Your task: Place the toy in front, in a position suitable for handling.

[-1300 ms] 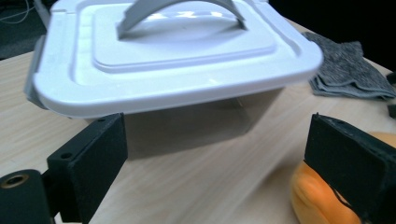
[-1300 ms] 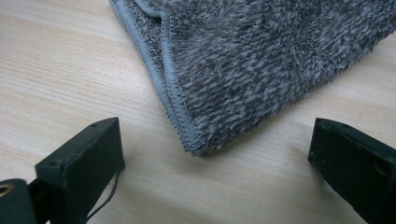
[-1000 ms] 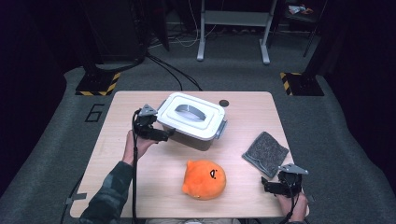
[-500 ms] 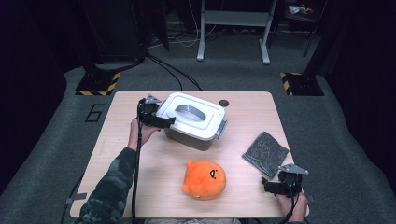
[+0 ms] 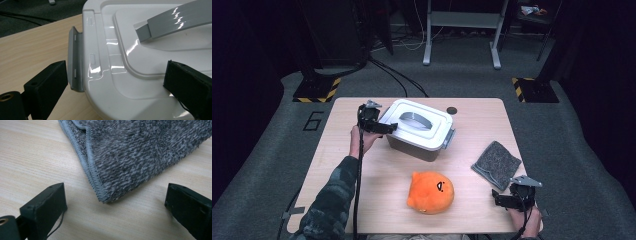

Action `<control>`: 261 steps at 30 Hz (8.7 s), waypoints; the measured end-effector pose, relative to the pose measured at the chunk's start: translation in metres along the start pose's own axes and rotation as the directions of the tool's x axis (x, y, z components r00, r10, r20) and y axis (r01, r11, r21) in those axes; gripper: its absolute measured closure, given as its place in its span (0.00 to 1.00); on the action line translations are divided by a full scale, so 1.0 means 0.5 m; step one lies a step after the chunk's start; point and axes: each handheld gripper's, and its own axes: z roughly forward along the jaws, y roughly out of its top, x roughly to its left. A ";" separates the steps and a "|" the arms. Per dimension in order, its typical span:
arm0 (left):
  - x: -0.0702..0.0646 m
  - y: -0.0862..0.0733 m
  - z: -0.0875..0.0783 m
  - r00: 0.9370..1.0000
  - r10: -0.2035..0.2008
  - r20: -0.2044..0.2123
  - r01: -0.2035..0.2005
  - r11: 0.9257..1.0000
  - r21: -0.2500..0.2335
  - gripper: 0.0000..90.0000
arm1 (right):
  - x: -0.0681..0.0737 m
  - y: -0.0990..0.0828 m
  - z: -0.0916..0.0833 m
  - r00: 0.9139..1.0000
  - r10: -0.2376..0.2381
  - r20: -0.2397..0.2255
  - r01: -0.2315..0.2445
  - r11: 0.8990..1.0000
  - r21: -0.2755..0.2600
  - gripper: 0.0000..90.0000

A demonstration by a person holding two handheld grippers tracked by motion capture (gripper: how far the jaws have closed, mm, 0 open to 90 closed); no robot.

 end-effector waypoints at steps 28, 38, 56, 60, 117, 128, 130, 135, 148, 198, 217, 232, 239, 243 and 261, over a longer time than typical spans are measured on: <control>-0.097 0.101 0.058 0.929 0.283 0.238 -0.275 0.959 -0.069 0.17 | 0.000 0.000 0.000 1.000 0.000 -0.001 0.000 1.000 0.000 0.03; -0.093 0.099 0.057 0.925 0.290 0.246 -0.283 0.957 -0.067 0.19 | 0.000 0.000 0.000 1.000 0.000 0.000 0.000 1.000 -0.001 0.03; -0.055 0.072 0.053 0.951 0.250 0.185 -0.248 0.968 -0.032 0.24 | 0.000 0.000 0.000 1.000 0.000 0.000 0.000 1.000 0.000 0.03; -0.043 0.064 0.046 0.959 0.230 0.163 -0.226 0.973 -0.044 0.26 | 0.000 0.000 0.000 1.000 0.000 0.000 0.000 1.000 0.000 0.03; 0.017 0.037 0.011 0.978 0.206 0.021 -0.205 0.977 -0.060 0.69 | 0.000 0.000 0.000 1.000 0.001 0.001 -0.001 1.000 0.000 0.03; 0.002 0.043 0.001 0.982 0.189 -0.005 -0.189 0.981 -0.039 0.43 | 0.000 0.000 0.000 1.000 0.001 0.001 -0.001 1.000 0.000 0.03; -0.006 0.043 -0.007 0.980 0.199 0.004 -0.198 0.980 -0.035 0.38 | 0.000 0.000 0.000 1.000 0.000 0.001 0.000 1.000 0.000 0.03; -0.018 0.035 -0.018 0.981 0.194 0.014 -0.193 0.981 -0.019 0.27 | 0.000 0.000 0.000 1.000 0.000 0.001 0.000 1.000 0.000 0.03; 0.000 0.013 -0.022 0.992 0.123 0.020 -0.122 0.992 -0.018 0.19 | 0.000 0.000 0.000 1.000 0.001 0.002 -0.001 1.000 0.000 0.03; 0.020 0.011 -0.081 0.996 0.092 -0.002 -0.092 0.992 -0.088 0.09 | 0.000 0.000 0.000 1.000 -0.001 0.002 0.001 1.000 -0.001 0.03; -0.089 -0.090 -0.140 0.985 0.126 0.117 -0.119 0.990 -0.071 0.04 | 0.000 0.000 0.000 1.000 0.002 0.002 -0.002 1.000 0.000 0.03; -0.183 -0.182 -0.121 0.964 0.106 0.243 -0.103 0.994 -0.028 0.00 | 0.000 0.000 0.000 1.000 0.002 0.002 -0.002 1.000 0.000 0.03; -0.240 -0.202 -0.120 0.943 0.130 0.307 -0.130 0.991 -0.019 0.00 | 0.000 0.000 0.000 1.000 0.002 0.002 -0.002 1.000 0.000 0.03; -0.267 -0.208 -0.118 0.932 0.148 0.331 -0.147 0.989 -0.029 0.00 | 0.000 0.000 0.000 1.000 0.002 0.002 -0.002 1.000 0.000 0.03; -0.343 -0.242 -0.088 0.905 0.196 0.377 -0.215 0.977 0.007 0.46 | 0.000 0.000 0.000 1.000 0.001 0.002 -0.001 1.000 0.000 0.03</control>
